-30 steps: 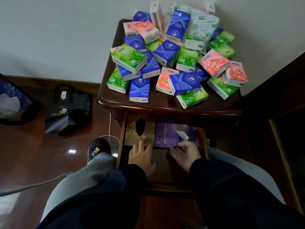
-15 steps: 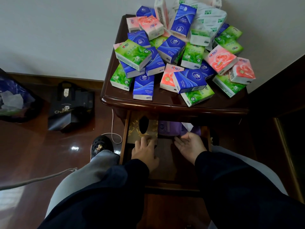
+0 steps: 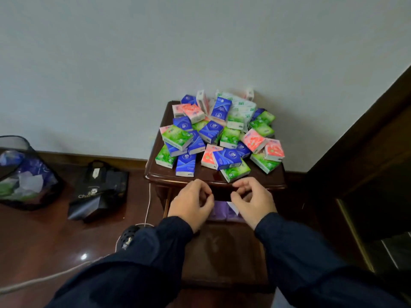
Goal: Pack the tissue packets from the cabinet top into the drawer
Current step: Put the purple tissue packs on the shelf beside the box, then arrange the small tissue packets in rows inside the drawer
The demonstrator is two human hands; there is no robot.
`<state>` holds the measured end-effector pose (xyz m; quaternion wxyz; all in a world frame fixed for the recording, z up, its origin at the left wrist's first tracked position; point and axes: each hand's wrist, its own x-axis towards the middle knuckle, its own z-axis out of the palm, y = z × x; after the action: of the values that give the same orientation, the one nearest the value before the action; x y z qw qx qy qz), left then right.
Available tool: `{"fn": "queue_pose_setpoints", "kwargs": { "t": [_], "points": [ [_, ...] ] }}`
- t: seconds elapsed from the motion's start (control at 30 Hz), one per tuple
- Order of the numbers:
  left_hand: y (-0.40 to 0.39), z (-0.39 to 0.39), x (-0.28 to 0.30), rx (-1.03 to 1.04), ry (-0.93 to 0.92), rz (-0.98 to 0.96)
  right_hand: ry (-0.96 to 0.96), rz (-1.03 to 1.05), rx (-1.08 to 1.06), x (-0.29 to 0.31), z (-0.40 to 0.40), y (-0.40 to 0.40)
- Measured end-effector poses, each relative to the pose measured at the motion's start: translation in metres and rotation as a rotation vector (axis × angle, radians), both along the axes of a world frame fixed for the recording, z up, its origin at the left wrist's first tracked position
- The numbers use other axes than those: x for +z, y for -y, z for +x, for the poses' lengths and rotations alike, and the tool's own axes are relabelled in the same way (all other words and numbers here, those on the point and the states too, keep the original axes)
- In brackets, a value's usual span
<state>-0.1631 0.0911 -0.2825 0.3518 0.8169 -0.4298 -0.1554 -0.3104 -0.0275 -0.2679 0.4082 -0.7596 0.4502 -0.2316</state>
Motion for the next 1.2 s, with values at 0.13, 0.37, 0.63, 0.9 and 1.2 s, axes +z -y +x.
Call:
{"fn": "queue_pose_setpoints", "kwargs": {
  "t": [0.13, 0.37, 0.63, 0.9, 1.2],
  "points": [
    [0.018, 0.009, 0.039, 0.049, 0.052, -0.094, -0.182, -0.318, 0.018, 0.042, 0.02, 0.021],
    [0.028, 0.036, 0.064, 0.223, 0.243, -0.096, -0.584, -0.463, -0.003, 0.035, 0.066, 0.019],
    [0.061, 0.084, 0.058, 0.425, 0.305, 0.136, -0.557, -0.462, -0.07, 0.012, 0.082, 0.036],
    [0.072, 0.105, 0.033, 0.425, 0.284, 0.096, -0.048, -0.439, 0.145, 0.012, 0.064, 0.031],
    [-0.024, 0.072, 0.0, 0.282, 0.022, -0.412, 0.258, -0.083, 0.386, -0.009, 0.041, -0.024]
  ]
}}
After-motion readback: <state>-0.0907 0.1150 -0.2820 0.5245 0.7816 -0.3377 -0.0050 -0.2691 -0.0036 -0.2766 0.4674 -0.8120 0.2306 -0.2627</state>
